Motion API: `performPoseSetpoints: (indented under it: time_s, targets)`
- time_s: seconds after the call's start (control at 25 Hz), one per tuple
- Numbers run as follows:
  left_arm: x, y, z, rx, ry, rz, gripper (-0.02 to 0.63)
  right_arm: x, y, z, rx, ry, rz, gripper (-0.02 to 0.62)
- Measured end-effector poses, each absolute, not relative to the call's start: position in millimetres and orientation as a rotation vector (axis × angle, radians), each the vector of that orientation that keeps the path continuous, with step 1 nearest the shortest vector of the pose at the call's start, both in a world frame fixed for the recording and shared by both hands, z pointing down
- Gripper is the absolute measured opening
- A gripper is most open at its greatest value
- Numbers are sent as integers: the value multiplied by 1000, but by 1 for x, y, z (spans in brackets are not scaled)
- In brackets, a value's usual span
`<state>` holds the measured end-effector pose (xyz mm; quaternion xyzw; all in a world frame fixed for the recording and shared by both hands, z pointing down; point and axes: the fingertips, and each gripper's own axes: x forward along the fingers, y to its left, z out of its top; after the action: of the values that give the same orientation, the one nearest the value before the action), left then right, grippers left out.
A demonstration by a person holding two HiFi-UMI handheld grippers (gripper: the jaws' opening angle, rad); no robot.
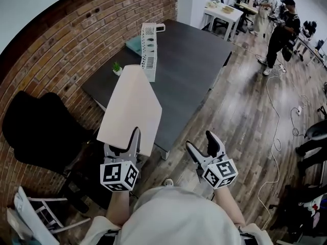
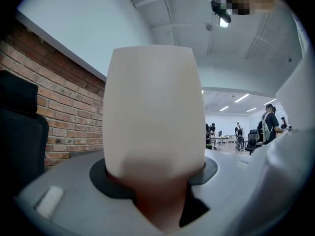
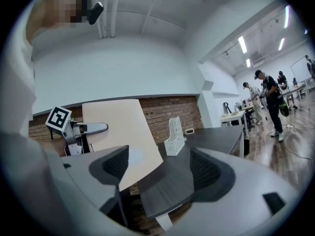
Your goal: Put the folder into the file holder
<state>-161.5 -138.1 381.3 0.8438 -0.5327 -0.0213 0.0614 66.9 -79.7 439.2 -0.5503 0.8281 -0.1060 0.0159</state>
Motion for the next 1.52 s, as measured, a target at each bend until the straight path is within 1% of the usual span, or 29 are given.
performPoseSetpoints:
  time_s: [0.4, 0.64, 1.08, 1.52]
  targets:
    - [-162, -209, 374, 2543, -1646, -57, 270, 62, -117, 449, -1703, 2598, -371, 367]
    - [-153, -263, 364, 2556, -1703, -74, 270, 71, -154, 460, -1661, 2621, -392, 367]
    - [-115, -375, 346, 2543, -1827, -46, 270, 116, -271, 445, -1525, 2689, -360, 367]
    - [-88, -457, 350, 2492, -1928, 50, 270, 144, -346, 449, -1425, 2760, -388, 367]
